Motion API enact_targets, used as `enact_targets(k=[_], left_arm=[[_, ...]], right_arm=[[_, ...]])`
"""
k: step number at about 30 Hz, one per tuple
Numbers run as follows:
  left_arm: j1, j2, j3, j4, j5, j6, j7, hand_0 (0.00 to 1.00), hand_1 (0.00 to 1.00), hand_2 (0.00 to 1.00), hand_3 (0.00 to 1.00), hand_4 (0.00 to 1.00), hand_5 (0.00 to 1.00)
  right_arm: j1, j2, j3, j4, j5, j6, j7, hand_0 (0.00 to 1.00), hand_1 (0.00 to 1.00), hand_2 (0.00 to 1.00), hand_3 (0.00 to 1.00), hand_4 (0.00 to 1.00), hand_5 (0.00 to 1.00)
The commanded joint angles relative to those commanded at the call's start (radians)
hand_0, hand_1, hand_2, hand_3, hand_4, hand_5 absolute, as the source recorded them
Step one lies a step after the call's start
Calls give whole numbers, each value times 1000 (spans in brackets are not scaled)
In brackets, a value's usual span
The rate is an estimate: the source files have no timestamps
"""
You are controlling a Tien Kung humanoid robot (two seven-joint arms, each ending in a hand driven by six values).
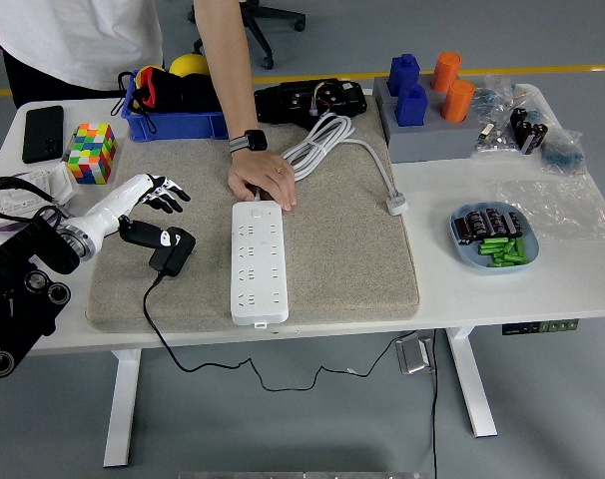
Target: Pull the plug out,throw it away,press the button
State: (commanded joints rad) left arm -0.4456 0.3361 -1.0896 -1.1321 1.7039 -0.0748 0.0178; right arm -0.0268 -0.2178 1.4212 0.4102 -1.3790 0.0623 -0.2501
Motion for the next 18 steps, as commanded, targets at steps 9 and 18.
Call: enact_targets(k=[9, 18], left_arm=[[-120, -12, 100, 19, -85, -37, 48, 460, 444, 458, 642, 692, 2], [-204, -39, 201, 65, -110, -44, 59, 43, 52, 141, 669, 502, 2]], right_arm=[[2, 1, -1, 0, 3, 0, 0, 773, 737, 734, 738, 783, 691], [0, 0, 1, -3, 3, 0, 0, 774, 737, 734, 738, 783, 691]])
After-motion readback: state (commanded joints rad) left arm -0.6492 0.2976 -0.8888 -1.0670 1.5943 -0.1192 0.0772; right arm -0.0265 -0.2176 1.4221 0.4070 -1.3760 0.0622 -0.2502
